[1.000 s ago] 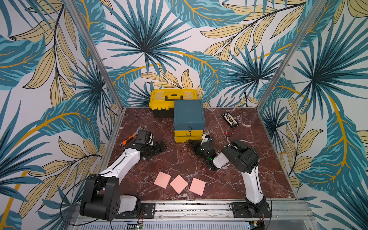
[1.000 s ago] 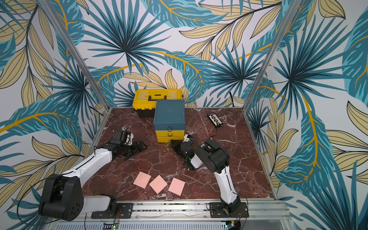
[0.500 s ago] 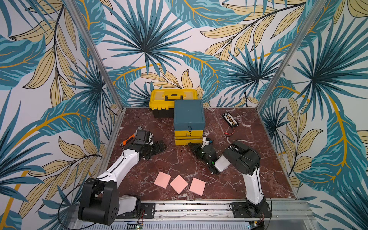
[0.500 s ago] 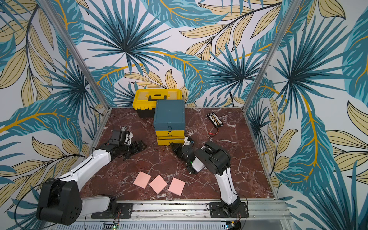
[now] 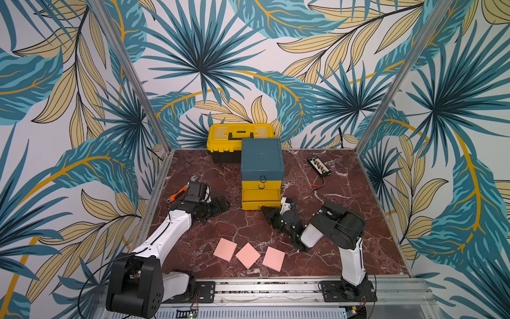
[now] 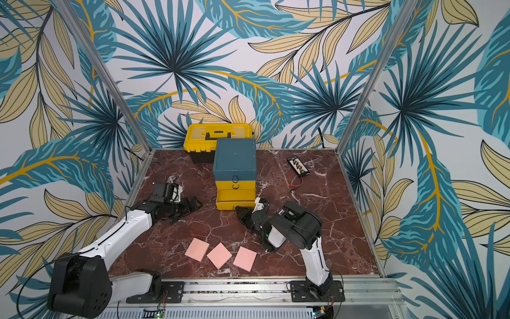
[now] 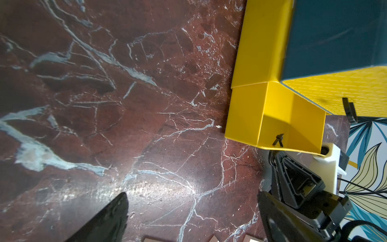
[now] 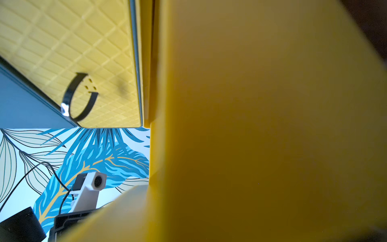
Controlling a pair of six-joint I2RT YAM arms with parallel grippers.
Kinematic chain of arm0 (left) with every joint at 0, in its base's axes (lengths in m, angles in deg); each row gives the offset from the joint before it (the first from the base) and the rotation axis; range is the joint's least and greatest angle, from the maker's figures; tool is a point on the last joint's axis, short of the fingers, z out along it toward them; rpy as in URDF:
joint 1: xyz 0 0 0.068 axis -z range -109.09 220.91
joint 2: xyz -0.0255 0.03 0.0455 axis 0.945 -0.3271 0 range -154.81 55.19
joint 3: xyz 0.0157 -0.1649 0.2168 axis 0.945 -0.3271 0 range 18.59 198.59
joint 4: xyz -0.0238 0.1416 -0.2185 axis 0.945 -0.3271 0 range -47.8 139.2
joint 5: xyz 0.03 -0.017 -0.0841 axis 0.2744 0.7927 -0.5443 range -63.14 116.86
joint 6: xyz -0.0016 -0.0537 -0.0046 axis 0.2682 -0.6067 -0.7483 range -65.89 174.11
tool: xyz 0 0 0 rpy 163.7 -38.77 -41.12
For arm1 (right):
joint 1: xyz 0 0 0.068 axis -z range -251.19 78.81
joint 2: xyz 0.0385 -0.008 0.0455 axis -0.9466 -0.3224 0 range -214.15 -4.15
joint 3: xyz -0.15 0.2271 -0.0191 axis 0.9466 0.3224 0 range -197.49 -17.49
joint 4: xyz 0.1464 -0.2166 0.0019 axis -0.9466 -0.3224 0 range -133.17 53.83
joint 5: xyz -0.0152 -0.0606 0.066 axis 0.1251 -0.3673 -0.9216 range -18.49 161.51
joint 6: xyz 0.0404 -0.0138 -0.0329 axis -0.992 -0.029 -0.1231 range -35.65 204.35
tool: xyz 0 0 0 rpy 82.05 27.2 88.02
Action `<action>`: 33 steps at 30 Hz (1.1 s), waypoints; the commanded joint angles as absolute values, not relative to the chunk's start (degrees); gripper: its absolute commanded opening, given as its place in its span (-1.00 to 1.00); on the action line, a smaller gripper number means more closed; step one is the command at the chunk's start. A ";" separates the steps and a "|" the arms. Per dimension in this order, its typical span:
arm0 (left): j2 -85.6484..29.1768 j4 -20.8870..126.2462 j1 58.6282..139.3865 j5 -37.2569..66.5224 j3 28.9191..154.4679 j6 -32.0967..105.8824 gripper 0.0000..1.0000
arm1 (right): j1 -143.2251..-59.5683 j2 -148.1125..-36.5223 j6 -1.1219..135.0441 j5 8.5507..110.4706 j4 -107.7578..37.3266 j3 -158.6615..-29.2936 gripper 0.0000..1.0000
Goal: Please put the sticky notes in the drawer by color
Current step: Open the drawer in the storage box.
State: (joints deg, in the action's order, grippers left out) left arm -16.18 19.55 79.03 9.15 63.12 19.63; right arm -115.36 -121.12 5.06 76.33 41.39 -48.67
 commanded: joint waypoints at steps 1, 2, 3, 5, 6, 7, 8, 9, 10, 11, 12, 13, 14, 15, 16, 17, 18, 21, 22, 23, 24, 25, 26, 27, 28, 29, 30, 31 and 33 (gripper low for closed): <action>-14.60 18.17 78.56 10.36 63.47 19.49 0.96 | -116.89 -118.82 4.35 78.87 45.17 -45.89 -0.98; -14.59 18.04 78.50 10.32 63.50 19.44 0.96 | -116.90 -118.53 4.20 79.27 45.22 -45.32 -0.97; -14.54 18.00 78.60 10.34 63.50 19.40 0.95 | -117.69 -118.26 3.94 79.65 45.31 -44.65 -0.98; -14.44 17.93 78.57 10.39 63.59 19.41 0.95 | -119.52 -117.97 3.52 80.50 45.61 -43.67 -0.97; -14.42 17.81 78.49 10.42 63.62 19.46 0.95 | -119.86 -117.81 3.44 80.91 45.82 -43.32 -0.97; -14.42 17.81 78.53 10.40 63.68 19.40 0.95 | -120.32 -117.74 3.20 81.33 45.92 -43.01 -0.98; -14.42 17.75 78.55 10.47 63.72 19.48 0.95 | -120.60 -117.70 3.17 81.61 45.92 -42.85 -0.97; -14.38 17.72 78.49 10.34 63.76 19.47 0.95 | -120.81 -117.66 3.09 81.78 45.92 -42.80 -0.97; -14.34 17.65 78.55 10.34 63.83 19.52 0.95 | -121.03 -117.62 3.21 82.02 45.92 -42.81 -0.98; -14.33 17.64 78.55 10.34 63.85 19.50 0.95 | -121.11 -117.58 3.13 82.08 45.92 -42.88 -0.97; -14.25 17.57 78.51 10.32 63.85 19.58 0.95 | -121.16 -117.60 3.13 82.23 45.92 -42.89 -0.97; -14.24 17.57 78.55 10.34 63.85 19.62 0.95 | -121.30 -117.47 3.19 82.40 45.92 -42.89 -0.97; -14.25 17.56 78.55 10.47 63.79 19.71 0.95 | -121.30 -117.49 3.20 82.39 45.91 -42.81 -0.97; -14.25 17.56 78.55 10.38 63.76 19.71 0.96 | -121.42 -117.44 3.14 82.49 45.92 -42.74 -0.97; -14.22 17.56 78.53 10.33 63.76 19.68 0.96 | -121.39 -117.35 3.13 82.72 45.79 -42.72 -0.97; -14.24 17.60 78.50 10.34 63.76 19.72 0.95 | -121.42 -117.27 3.13 82.76 45.62 -42.71 -0.97; -14.29 17.73 78.53 10.30 63.68 19.67 0.95 | -121.58 -117.27 2.88 82.60 45.66 -42.67 -0.97; -14.30 17.82 78.53 10.30 63.68 19.67 0.95 | -122.51 -117.18 2.20 83.32 45.77 -41.63 -0.97; -14.23 17.96 78.54 10.25 63.61 19.58 0.95 | -122.70 -117.18 2.29 83.39 45.66 -41.54 -0.97; -14.28 18.00 78.56 10.25 63.59 19.67 0.95 | -122.78 -117.26 2.47 83.18 45.55 -41.70 -0.97; -14.34 18.08 78.55 10.38 63.58 19.60 0.95 | -122.85 -117.42 2.52 82.94 45.40 -41.96 -0.97; -14.38 18.08 78.51 10.37 63.59 19.58 0.95 | -122.83 -117.60 2.44 82.73 45.46 -42.20 -0.97; -14.48 18.08 78.54 10.25 63.59 19.51 0.95 | -122.90 -117.63 2.23 82.68 45.69 -42.29 -0.97; -14.34 18.17 78.55 10.21 63.51 19.45 0.95 | -123.04 -117.66 2.21 82.75 45.91 -42.38 -0.97; -14.33 18.30 78.51 10.13 63.50 19.44 0.95 | -123.12 -117.55 2.36 82.73 45.84 -42.36 -0.97; -14.33 18.26 78.54 10.17 63.50 19.36 0.95 | -123.22 -117.29 2.43 82.80 45.67 -42.31 -0.97; -14.44 18.35 78.54 10.16 63.50 19.40 0.95 | -123.18 -117.11 2.33 82.85 45.57 -42.11 -0.98; -14.56 18.27 78.55 10.08 63.65 19.47 0.95 | -123.37 -116.84 2.38 82.85 45.57 -41.86 -0.98; -14.76 18.17 78.54 10.07 63.76 19.50 0.95 | -123.58 -116.24 2.38 83.41 45.31 -41.13 -0.97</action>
